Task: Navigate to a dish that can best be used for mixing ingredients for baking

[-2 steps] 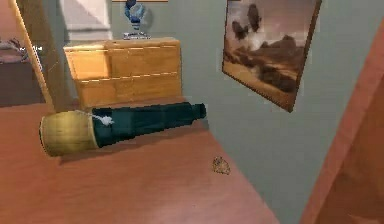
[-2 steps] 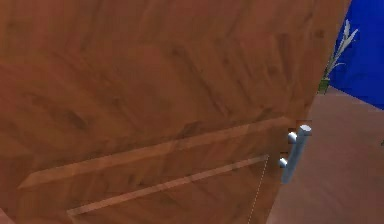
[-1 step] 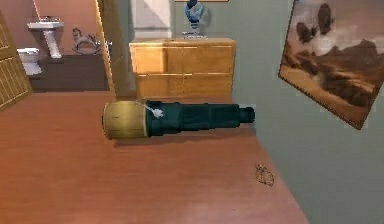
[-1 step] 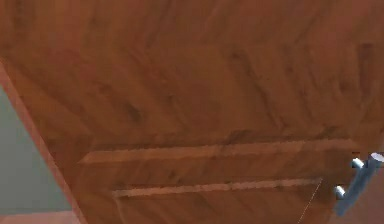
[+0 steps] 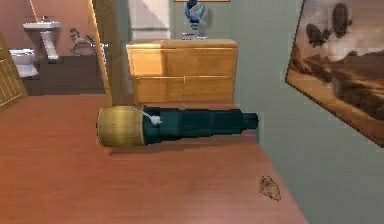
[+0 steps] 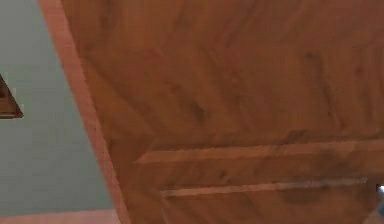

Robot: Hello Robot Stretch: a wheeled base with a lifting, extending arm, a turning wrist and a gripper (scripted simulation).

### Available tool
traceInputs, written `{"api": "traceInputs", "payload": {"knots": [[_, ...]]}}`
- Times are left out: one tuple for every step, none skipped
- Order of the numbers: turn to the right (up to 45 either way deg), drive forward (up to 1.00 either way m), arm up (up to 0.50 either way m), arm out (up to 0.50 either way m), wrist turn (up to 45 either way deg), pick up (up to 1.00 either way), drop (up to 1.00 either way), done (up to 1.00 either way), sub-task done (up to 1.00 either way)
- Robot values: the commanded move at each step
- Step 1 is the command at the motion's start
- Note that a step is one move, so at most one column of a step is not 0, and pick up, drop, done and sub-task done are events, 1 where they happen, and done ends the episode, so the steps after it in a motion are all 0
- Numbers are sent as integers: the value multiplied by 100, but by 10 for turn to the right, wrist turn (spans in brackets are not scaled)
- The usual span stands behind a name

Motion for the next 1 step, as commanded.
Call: {"api": "traceInputs", "payload": {"knots": [[-360, 0, 0, 0, 0, 0, 0, 0, 0]]}}
